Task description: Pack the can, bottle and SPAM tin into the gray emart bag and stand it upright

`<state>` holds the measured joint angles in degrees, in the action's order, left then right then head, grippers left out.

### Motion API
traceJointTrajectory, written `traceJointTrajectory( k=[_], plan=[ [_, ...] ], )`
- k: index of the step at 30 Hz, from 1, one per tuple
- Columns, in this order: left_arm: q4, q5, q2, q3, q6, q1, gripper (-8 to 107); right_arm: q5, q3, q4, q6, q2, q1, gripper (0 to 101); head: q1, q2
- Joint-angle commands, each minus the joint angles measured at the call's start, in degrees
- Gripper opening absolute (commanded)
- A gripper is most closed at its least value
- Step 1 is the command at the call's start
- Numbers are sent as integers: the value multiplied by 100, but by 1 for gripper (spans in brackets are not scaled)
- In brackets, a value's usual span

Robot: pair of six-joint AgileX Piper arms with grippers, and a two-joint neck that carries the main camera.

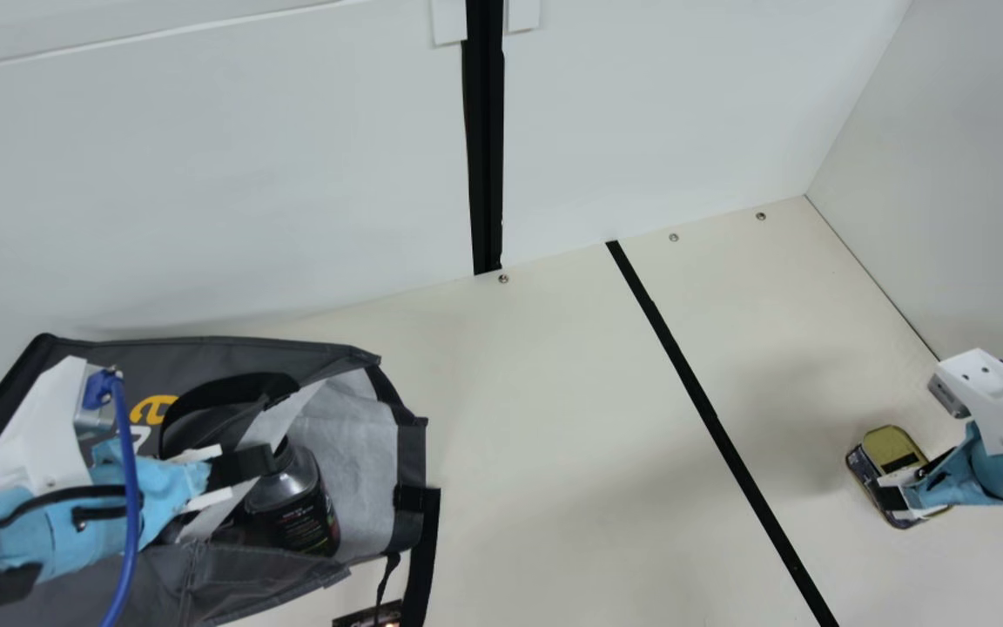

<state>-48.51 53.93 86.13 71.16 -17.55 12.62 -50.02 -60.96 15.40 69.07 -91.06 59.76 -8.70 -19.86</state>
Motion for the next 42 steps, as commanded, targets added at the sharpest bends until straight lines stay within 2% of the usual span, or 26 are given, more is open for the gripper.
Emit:
traceJointTrajectory(
  k=[1, 12, 26, 42],
  plan=[
    [0, 0, 0, 0, 0, 0, -8, 51, -4, -34, -26, -74, -21, 95, -130, -14],
    [0, 0, 0, 0, 0, 0, -8, 297, -13, -200, -215, -458, -182, 95, -130, -14],
    [0, 0, 0, 0, 0, 0, -8, 362, 41, -232, -355, -599, -411, 2, -130, -14],
    [0, 0, 0, 0, 0, 0, -8, 164, 208, -161, -639, 115, -870, 0, -130, -14]
  ],
)
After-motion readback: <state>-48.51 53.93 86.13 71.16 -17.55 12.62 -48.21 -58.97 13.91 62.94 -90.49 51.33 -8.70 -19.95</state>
